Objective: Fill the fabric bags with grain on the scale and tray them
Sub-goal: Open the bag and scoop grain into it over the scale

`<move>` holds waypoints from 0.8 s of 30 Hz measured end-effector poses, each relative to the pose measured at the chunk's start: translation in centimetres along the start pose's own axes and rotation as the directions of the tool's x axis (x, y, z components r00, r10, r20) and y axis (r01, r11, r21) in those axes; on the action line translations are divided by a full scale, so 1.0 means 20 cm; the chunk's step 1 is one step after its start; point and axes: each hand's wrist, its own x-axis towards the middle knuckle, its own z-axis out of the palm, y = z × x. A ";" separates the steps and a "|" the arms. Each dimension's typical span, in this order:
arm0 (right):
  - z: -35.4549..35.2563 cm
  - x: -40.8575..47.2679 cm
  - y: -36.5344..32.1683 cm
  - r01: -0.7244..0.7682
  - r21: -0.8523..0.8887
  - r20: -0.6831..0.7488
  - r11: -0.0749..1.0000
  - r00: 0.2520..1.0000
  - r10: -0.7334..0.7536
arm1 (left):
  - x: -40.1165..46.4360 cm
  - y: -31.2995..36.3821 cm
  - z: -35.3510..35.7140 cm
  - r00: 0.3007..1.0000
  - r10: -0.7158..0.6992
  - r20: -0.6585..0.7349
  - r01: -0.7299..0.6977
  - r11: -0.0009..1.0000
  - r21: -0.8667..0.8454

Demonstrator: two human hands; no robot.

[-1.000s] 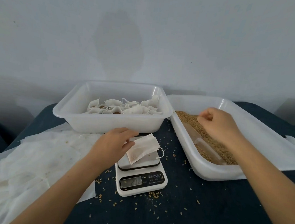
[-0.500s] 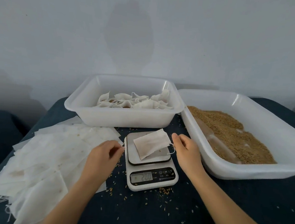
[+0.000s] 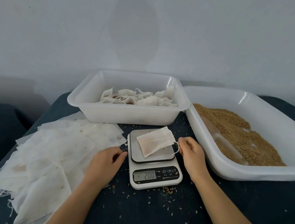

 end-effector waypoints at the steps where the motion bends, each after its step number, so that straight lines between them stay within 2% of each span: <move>1: 0.00 0.00 0.00 0.007 0.030 0.007 1.000 1.000 -0.007 | 0.00 0.00 0.00 1.000 0.002 -0.003 -0.002 1.000 -0.004; 8: 0.01 -0.01 0.02 0.050 0.052 0.045 0.997 0.998 -0.052 | 0.00 0.00 0.00 1.000 0.011 -0.008 -0.011 1.000 -0.003; 12: 0.00 -0.03 0.02 0.126 0.072 0.066 0.989 0.989 -0.131 | -0.01 -0.01 0.00 1.000 0.024 -0.015 -0.024 1.000 -0.011; 18: 0.00 -0.04 0.02 0.207 -0.003 0.108 0.978 0.973 -0.206 | -0.01 0.00 0.00 1.000 0.023 -0.021 -0.023 1.000 -0.011; 24: 0.00 -0.03 0.02 0.178 -0.049 0.118 0.983 0.978 -0.172 | -0.01 -0.01 0.01 0.999 0.034 -0.030 -0.034 0.999 -0.011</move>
